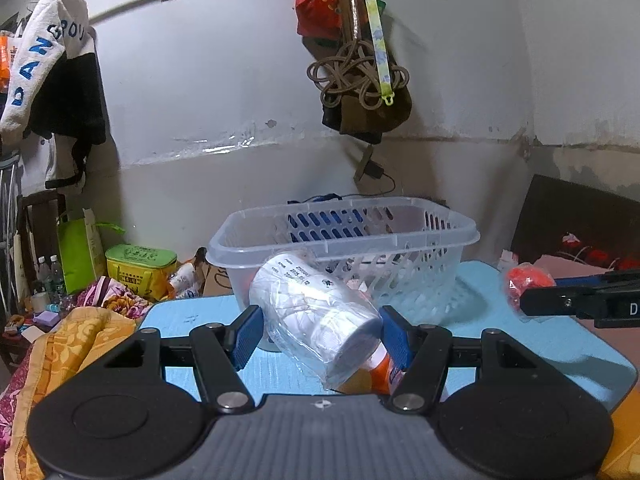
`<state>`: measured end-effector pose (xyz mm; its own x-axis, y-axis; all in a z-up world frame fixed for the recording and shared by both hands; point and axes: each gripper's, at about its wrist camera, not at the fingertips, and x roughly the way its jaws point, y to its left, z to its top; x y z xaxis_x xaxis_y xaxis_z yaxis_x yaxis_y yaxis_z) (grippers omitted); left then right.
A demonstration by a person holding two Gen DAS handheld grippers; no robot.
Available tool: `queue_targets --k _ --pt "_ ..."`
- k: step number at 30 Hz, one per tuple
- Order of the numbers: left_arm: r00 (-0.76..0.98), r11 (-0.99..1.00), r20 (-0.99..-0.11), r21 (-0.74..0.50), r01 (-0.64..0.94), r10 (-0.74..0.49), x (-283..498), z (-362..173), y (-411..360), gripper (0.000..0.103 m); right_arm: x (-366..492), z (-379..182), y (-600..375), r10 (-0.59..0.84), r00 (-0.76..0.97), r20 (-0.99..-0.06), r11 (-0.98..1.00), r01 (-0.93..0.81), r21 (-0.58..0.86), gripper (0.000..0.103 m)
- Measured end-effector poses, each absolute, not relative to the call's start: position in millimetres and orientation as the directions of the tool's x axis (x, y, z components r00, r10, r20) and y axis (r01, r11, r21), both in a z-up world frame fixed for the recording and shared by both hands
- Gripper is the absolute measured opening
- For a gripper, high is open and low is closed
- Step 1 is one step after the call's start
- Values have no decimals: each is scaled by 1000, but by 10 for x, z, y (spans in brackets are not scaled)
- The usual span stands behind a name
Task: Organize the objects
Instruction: 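Lower the red package and cup stack into the basket and release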
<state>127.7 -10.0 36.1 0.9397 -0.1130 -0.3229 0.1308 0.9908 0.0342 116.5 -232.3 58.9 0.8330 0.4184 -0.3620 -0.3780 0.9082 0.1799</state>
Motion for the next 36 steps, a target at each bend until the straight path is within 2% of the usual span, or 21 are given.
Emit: queue_targets --k 24,30,33,36 --pt "954 989 -263 -42 140 -146 1305 654 44 66 1272 897 -2352 426 862 -274 902 -380 206 48" --pt "950 979 -248 -114 167 -191 1617 932 79 66 1548 1081 -2199 416 875 -249 907 -382 176 48" --pt "941 975 -272 -146 165 -200 1943 1014 54 66 1869 1147 -2095 387 888 -246 921 -363 140 48" --pt "939 983 -301 -122 138 -169 2300 1023 -8 66 2212 1135 -2026 385 881 -275 923 -363 128 48"
